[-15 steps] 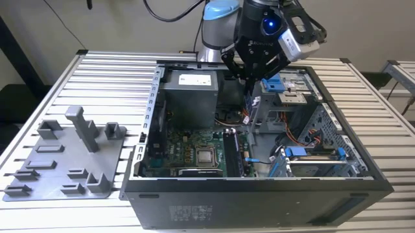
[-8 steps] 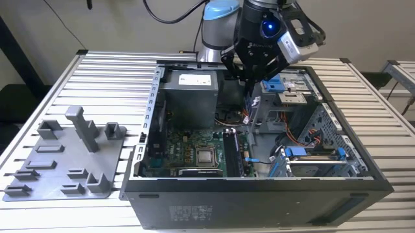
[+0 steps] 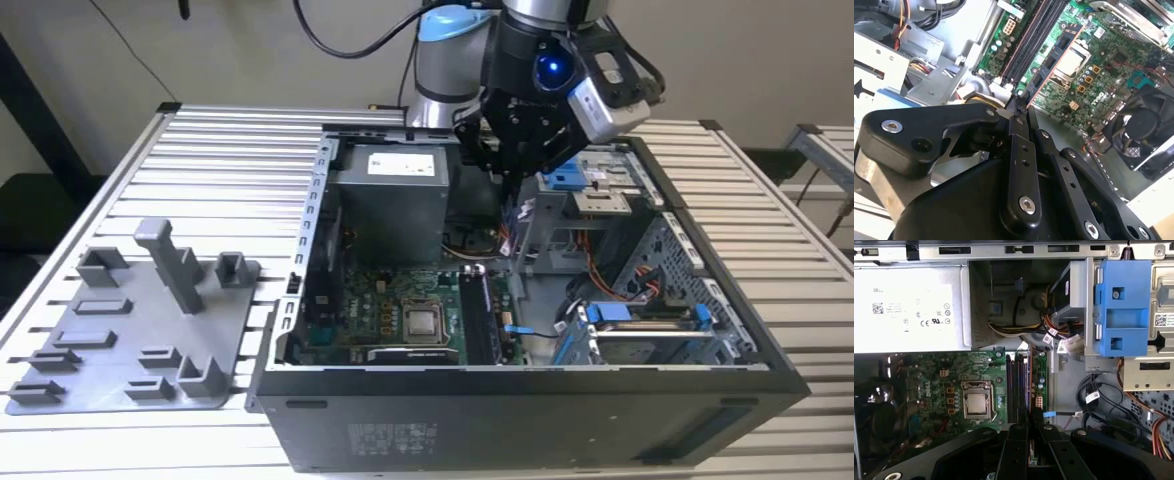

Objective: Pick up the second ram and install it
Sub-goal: 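Insert the second ram into the second slot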

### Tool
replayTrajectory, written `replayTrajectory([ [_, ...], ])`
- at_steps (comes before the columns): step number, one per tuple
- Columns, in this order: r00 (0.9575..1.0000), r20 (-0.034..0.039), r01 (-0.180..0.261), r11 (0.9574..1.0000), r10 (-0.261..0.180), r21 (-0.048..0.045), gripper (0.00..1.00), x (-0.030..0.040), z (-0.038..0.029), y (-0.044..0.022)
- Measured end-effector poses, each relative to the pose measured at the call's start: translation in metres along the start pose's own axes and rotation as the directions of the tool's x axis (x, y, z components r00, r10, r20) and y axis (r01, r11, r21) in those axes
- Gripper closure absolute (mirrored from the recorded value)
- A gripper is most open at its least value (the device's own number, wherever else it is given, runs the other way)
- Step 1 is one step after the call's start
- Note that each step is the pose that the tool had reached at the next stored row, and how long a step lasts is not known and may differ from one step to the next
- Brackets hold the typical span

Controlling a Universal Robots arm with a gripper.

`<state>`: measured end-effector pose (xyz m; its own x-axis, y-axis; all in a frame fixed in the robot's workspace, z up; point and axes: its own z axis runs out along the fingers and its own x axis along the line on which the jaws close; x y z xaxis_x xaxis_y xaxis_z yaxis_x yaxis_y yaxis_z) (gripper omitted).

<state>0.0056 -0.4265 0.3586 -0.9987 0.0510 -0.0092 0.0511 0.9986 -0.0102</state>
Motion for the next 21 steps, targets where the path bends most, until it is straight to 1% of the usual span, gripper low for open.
replayTrajectory([
  [5, 1.0, 0.0001, 0.004, 1.0, -0.004, 0.0, 0.86, -0.0002, 0.0053, 0.0001],
  [10, 1.0, 0.0001, 0.004, 1.0, -0.004, 0.0, 0.86, -0.0002, 0.0092, -0.0003],
  [21, 1.0, 0.0001, 0.004, 1.0, -0.004, 0.0, 0.86, -0.0002, 0.022, -0.0027],
])
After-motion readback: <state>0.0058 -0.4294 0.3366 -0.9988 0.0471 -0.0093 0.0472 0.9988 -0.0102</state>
